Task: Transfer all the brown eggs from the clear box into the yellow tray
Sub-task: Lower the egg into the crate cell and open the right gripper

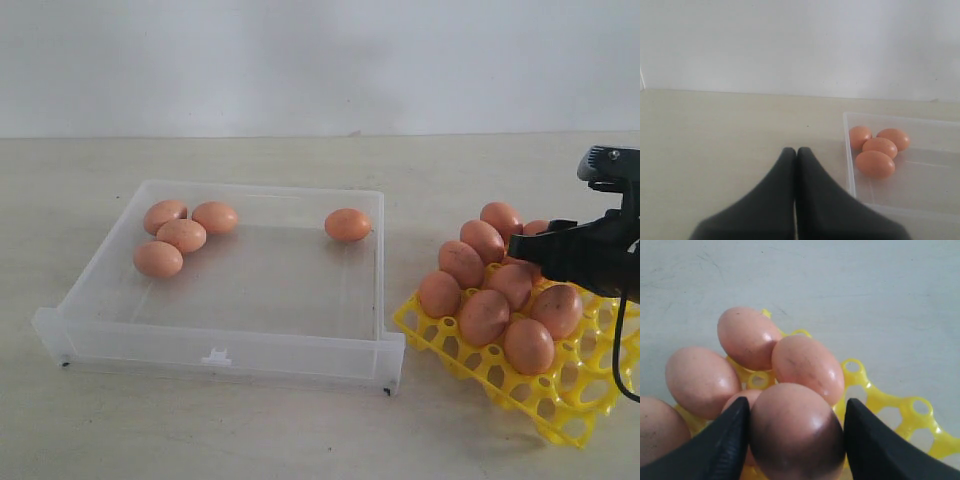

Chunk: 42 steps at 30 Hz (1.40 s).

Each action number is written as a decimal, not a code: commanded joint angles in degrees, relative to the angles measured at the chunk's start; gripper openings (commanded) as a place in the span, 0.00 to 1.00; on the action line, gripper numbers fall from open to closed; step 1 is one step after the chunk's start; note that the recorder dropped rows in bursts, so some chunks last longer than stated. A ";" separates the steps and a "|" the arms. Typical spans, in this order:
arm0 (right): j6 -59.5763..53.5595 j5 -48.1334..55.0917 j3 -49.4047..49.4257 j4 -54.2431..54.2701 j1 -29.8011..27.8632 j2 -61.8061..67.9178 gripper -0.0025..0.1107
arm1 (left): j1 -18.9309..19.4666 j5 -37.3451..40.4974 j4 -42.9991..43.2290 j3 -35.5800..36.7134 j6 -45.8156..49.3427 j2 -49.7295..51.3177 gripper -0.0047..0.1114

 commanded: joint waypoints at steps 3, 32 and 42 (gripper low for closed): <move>-0.85 -1.23 -0.06 1.02 -0.22 0.11 0.02 | 0.04 -0.34 0.12 0.17 0.13 0.17 0.00; 0.70 -3.28 3.33 0.60 -0.22 -0.81 0.28 | 0.04 -0.34 0.12 0.17 0.13 0.17 0.00; 0.84 -1.08 3.33 0.60 -0.22 -1.04 0.51 | 0.04 -0.34 0.12 0.17 0.13 0.17 0.00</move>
